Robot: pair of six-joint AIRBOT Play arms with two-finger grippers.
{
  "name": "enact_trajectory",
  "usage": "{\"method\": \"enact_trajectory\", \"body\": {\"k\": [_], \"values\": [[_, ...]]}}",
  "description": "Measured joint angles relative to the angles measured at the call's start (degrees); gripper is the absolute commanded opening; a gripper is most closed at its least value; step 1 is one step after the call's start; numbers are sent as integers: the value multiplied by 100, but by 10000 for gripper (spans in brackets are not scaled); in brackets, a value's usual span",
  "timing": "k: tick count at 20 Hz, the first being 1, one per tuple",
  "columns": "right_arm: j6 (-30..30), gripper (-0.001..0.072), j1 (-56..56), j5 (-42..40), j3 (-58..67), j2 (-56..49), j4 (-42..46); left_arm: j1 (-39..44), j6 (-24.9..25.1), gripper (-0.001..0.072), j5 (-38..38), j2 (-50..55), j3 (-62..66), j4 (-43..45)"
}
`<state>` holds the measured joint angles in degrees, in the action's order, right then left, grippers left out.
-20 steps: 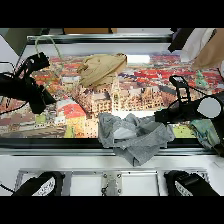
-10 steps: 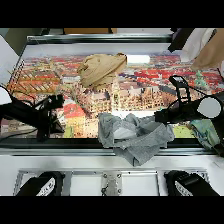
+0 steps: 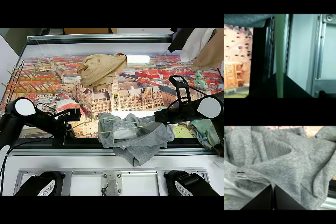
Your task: Fold the clothes and pants, and hang the long-sleeved shirts on hangers.
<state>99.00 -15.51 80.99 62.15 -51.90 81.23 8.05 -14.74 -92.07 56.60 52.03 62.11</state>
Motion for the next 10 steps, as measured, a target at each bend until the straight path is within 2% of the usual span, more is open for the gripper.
{"method": "enact_trajectory", "body": {"k": [6, 10], "values": [[0, 22, 0, 0, 0, 0, 0, 444, -20, 13, -35, 728, 133, -190], [0, 22, 0, 0, 0, 0, 0, 800, -24, 14, 304, 1060, 155, -278]]}}
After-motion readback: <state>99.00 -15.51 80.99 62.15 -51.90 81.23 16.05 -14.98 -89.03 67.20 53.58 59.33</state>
